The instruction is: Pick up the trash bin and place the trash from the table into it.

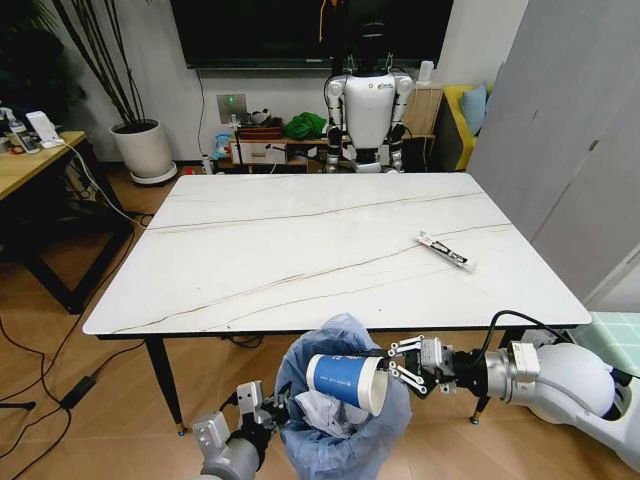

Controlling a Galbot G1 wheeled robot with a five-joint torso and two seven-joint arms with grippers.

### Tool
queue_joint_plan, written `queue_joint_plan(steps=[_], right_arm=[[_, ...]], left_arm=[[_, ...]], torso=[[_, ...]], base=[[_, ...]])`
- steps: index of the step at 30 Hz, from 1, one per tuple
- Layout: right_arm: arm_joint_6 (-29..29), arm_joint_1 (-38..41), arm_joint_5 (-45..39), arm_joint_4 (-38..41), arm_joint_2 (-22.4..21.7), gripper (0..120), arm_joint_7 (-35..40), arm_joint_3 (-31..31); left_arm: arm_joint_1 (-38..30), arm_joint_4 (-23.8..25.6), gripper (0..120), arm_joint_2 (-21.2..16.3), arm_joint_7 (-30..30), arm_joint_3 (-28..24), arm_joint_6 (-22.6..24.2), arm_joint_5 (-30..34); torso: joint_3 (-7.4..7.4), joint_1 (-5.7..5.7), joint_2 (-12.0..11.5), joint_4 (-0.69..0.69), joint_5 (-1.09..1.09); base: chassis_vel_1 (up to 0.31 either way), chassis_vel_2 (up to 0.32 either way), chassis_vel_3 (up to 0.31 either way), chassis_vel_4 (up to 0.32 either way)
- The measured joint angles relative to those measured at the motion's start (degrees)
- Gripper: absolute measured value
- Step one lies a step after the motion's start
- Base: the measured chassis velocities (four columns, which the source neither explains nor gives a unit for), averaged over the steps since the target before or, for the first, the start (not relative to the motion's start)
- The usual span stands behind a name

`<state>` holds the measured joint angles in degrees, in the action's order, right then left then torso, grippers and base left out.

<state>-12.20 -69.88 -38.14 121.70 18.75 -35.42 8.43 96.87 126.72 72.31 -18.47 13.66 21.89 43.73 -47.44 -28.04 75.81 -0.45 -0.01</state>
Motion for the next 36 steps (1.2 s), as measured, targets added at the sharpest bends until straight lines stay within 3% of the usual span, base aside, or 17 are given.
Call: queue_joint_plan(steps=[16,25,36], right_arm=[[0.38,-0.37,1.72,-2.21,-0.15,63,-1.77,1.39],[1.20,4.95,-6.42,-9.04,4.65,97,1.79,2.64],[5.84,11.95,-12.64,-24.75,7.57,100,12.64,5.21]], left_arm=[[1.60,1.60,0,-0.08,0.09,1.53,0.29,-1.06],[4.68,3.10,0,-0.47,0.18,4.83,0.19,-1.35],[7.46,5.22,0,-2.37,0.52,9.40,-0.19,-0.35]], torso=[[0.00,0.00,0.00,0.00,0.00],[0.00,0.00,0.00,0.00,0.01],[0.00,0.00,0.00,0.00,0.01]], base=[[0.000,0.000,0.000,0.000],[0.000,0.000,0.000,0.000],[0.000,0.000,0.000,0.000]])
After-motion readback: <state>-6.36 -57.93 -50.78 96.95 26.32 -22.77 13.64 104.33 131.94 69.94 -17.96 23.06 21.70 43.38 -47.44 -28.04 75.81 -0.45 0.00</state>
